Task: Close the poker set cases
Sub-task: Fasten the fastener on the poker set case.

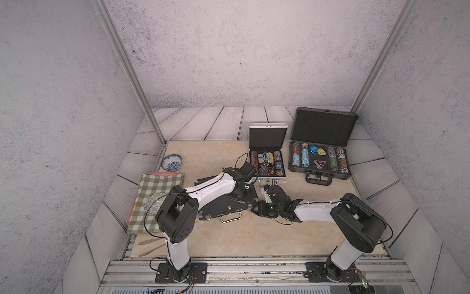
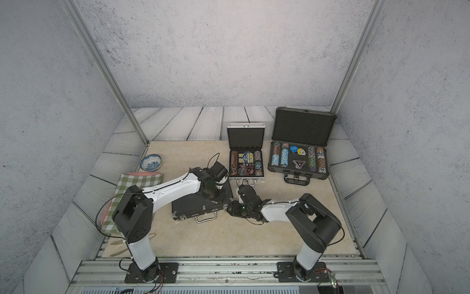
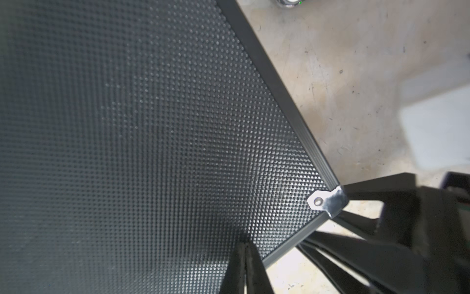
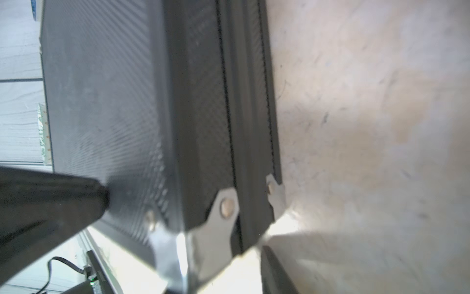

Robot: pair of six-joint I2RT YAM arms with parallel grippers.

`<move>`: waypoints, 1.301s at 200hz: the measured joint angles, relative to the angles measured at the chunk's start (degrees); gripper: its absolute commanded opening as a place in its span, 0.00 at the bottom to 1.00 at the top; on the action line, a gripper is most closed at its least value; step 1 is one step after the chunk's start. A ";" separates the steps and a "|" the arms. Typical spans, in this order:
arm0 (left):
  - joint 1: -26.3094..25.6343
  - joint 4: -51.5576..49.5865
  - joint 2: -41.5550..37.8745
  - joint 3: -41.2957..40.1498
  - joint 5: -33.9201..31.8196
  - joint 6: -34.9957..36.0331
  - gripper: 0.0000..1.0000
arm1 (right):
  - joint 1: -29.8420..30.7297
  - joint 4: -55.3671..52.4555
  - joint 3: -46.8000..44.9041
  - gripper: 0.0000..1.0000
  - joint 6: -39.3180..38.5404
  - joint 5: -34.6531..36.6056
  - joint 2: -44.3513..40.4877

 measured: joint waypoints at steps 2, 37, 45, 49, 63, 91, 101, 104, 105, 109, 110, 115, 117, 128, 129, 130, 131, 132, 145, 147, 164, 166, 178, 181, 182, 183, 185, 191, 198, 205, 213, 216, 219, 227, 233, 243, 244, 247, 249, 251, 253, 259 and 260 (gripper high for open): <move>0.00 0.04 -0.02 -0.07 0.00 -0.02 0.08 | 0.00 -0.02 -0.20 0.52 0.48 0.17 -0.39; 0.31 1.11 -0.66 -1.03 0.50 -0.59 0.08 | 0.00 0.61 -2.62 0.63 7.63 2.16 -5.86; 0.44 1.42 -0.90 -1.36 0.79 -0.68 0.08 | 0.00 0.90 -2.93 0.64 9.66 2.40 -6.36; 0.55 1.62 -1.05 -1.53 0.90 -0.81 0.08 | 0.00 1.05 -3.04 0.66 10.88 2.49 -6.47; 0.83 2.29 -1.55 -2.25 1.36 -1.05 0.08 | 0.00 1.31 -3.10 0.69 14.34 2.80 -6.54; 1.57 4.22 -2.91 -4.28 2.73 -1.66 0.08 | 0.28 1.46 -3.13 0.72 22.01 3.80 -6.54; 1.92 4.46 -3.54 -5.01 2.82 -1.75 0.08 | 0.48 1.46 -3.10 0.74 24.44 4.07 -6.54; 2.05 4.42 -3.80 -5.27 2.84 -1.81 0.08 | 0.52 1.46 -3.10 0.75 25.27 4.17 -6.54; 2.08 4.44 -3.87 -5.33 2.86 -1.84 0.08 | 0.55 1.44 -3.10 0.75 25.42 4.22 -6.54; 2.32 4.33 -4.20 -5.68 2.71 -1.88 0.08 | 0.66 1.40 -3.10 0.76 26.34 4.33 -6.54; 2.32 4.33 -4.24 -5.73 2.75 -1.88 0.08 | 0.70 1.40 -3.08 0.76 26.62 4.37 -6.54; 2.56 4.31 -4.61 -6.14 2.80 -1.92 0.08 | 0.87 1.22 -3.02 0.76 27.67 4.57 -6.54; 2.69 4.33 -4.72 -6.32 2.86 -1.95 0.08 | 0.94 1.16 -2.97 0.76 27.91 4.76 -6.54; 3.04 4.15 -5.57 -7.21 2.56 -2.10 0.08 | 1.51 0.74 -2.67 0.77 29.97 5.35 -6.54; 3.08 4.15 -5.68 -7.32 2.60 -2.10 0.08 | 1.53 0.70 -2.67 0.78 30.14 5.35 -6.54; 3.13 4.15 -5.73 -7.39 2.58 -2.10 0.08 | 1.62 0.68 -2.62 0.78 30.49 5.44 -6.54; 3.17 4.15 -5.84 -7.52 2.56 -2.12 0.08 | 1.64 0.68 -2.60 0.78 30.56 5.46 -6.54; 3.19 4.15 -5.90 -7.56 2.54 -2.10 0.08 | 1.68 0.68 -2.58 0.78 30.56 5.51 -6.54; 3.61 3.89 -7.02 -8.70 2.27 -2.14 0.08 | 2.47 -0.13 -1.92 0.79 32.61 6.29 -6.54; 3.69 3.80 -7.23 -8.90 2.23 -2.16 0.08 | 2.54 -0.17 -1.84 0.79 32.68 6.36 -6.54; 4.35 3.37 -8.52 -10.27 1.90 -2.32 0.08 | 3.41 -0.85 -0.68 0.80 34.60 7.43 -6.49; 4.42 3.34 -8.63 -10.38 1.84 -2.32 0.08 | 3.50 -0.90 -0.52 0.80 34.77 7.58 -6.49; 4.92 3.26 -9.44 -11.26 1.62 -2.36 0.08 | 3.82 -1.01 0.39 0.81 35.87 8.28 -6.29; 5.03 3.28 -9.64 -11.45 1.66 -2.38 0.08 | 3.91 -1.01 0.66 0.82 36.15 8.41 -6.21; 5.09 3.28 -9.73 -11.54 1.62 -2.38 0.08 | 3.93 -1.01 0.72 0.83 36.22 8.44 -6.21; 5.14 3.28 -9.77 -11.58 1.60 -2.38 0.08 | 3.93 -1.03 0.79 0.84 36.28 8.48 -6.21; 5.20 3.28 -9.88 -11.72 1.53 -2.36 0.08 | 3.98 -1.05 0.94 0.86 36.35 8.59 -6.19; 5.42 3.26 -10.23 -12.11 1.42 -2.36 0.08 | 4.09 -1.05 1.49 0.89 36.76 8.81 -5.97; 5.66 3.28 -10.64 -12.52 1.44 -2.38 0.08 | 4.13 -1.14 2.21 0.90 37.24 9.03 -5.57; 5.88 3.26 -11.02 -12.92 1.31 -2.38 0.08 | 4.26 -1.14 2.93 0.90 37.57 9.25 -5.01; 6.16 3.30 -11.41 -13.35 1.31 -2.38 0.07 | 4.33 -1.11 3.72 0.90 37.90 9.44 -4.31; 6.32 3.28 -11.61 -13.51 1.31 -2.36 0.07 | 4.35 -1.14 3.96 0.90 38.05 9.51 -4.04; 6.43 3.28 -11.74 -13.64 1.25 -2.36 0.07 | 4.35 -1.11 4.17 0.90 38.07 9.60 -3.82; 6.75 3.28 -12.13 -14.05 1.20 -2.36 0.07 | 4.39 -1.09 4.76 0.90 38.27 9.75 -3.10; 6.97 3.28 -12.39 -14.34 1.25 -2.34 0.07 | 4.42 -1.05 5.11 0.90 38.42 9.84 -2.54; 7.41 3.23 -12.85 -14.80 1.25 -2.32 0.07 | 4.50 -1.05 5.51 0.90 38.66 9.92 -1.73; 7.43 3.23 -12.87 -14.82 1.22 -2.32 0.07 | 4.50 -1.05 5.53 0.90 38.69 9.94 -1.68; 7.52 3.21 -12.96 -14.95 1.22 -2.34 0.07 | 4.52 -1.05 5.66 0.90 38.75 10.01 -1.36; 7.61 3.21 -13.05 -15.04 1.16 -2.32 0.07 | 4.52 -1.05 5.70 0.90 38.80 10.03 -1.18; 7.69 3.21 -13.11 -15.13 1.22 -2.32 0.07 | 4.57 -1.03 5.77 0.90 38.86 10.08 -1.03; 7.76 3.23 -13.18 -15.19 1.20 -2.32 0.07 | 4.59 -1.05 5.81 0.90 38.91 10.08 -0.85; 7.91 3.26 -13.35 -15.34 1.27 -2.29 0.07 | 4.61 -1.05 5.97 0.90 39.04 10.12 -0.39; 7.93 3.23 -13.40 -15.37 1.27 -2.32 0.07 | 4.61 -1.05 5.99 0.90 39.08 10.19 -0.26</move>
